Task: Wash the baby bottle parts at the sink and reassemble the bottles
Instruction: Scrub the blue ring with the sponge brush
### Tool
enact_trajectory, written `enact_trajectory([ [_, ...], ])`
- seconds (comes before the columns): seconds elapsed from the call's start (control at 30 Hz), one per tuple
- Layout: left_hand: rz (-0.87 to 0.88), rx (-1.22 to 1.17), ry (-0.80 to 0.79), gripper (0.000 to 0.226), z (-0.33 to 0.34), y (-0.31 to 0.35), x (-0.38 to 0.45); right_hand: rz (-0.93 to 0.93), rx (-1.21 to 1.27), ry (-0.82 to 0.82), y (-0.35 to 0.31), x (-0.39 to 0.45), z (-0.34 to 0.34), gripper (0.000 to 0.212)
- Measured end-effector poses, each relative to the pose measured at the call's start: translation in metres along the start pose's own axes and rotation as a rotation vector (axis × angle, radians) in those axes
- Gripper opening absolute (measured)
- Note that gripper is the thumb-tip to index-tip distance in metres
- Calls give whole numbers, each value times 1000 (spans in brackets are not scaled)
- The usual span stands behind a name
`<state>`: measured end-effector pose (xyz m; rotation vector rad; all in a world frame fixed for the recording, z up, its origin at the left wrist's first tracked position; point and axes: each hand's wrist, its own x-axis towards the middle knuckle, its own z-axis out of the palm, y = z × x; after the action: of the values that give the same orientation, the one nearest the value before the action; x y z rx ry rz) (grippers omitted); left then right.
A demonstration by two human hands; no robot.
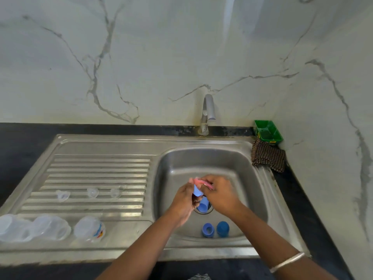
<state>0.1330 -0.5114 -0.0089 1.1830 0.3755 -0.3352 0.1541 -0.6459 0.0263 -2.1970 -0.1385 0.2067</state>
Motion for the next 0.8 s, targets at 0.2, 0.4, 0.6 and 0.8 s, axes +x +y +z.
enact_trajectory([
  [0.2, -9, 43, 46, 56, -4, 13, -3, -230, -274, -129, -11, -8, 3, 17],
  [0.4, -236, 122, 32, 37, -11, 19, -15, -763, -901, -217, -16, -8, -26, 25],
  [0.6, -150, 235, -24, 42, -17, 32, -10, -901, -945, 119, -9, -8, -9, 24],
  [0.8, 106, 396, -44, 49, -19, 22, -3, -237, -714, -67, -13, -17, 16, 15],
])
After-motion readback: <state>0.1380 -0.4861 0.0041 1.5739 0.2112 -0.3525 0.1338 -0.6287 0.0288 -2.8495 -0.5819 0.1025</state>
